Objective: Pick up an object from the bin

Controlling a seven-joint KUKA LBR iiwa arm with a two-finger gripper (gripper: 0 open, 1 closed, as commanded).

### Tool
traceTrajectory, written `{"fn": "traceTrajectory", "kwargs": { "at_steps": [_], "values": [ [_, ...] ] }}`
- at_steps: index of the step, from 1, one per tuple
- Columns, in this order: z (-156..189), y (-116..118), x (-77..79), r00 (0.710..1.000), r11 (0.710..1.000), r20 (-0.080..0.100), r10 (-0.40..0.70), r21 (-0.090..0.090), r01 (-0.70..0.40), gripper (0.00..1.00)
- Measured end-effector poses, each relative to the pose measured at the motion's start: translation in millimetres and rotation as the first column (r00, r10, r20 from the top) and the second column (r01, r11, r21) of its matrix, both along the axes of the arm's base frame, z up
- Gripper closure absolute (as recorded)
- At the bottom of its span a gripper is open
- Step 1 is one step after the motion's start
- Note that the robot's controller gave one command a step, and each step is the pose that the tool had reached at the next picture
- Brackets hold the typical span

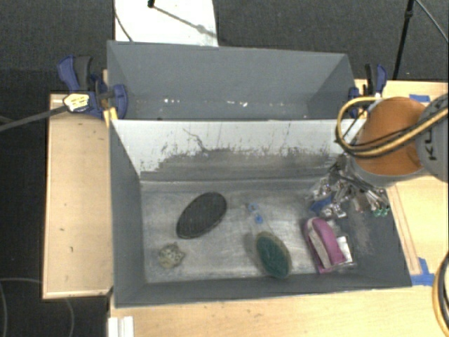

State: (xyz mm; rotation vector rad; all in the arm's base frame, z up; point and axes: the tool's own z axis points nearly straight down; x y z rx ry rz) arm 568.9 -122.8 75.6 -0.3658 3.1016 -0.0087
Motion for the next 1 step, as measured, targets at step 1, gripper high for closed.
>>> {"fn": "traceTrajectory", "kwargs": {
  "at_steps": [1],
  "values": [
    [138.4, 0.8, -7.6, 1.000, 1.000, -0.007, -0.023, 0.001, 0.023, 1.00]
  ]
}}
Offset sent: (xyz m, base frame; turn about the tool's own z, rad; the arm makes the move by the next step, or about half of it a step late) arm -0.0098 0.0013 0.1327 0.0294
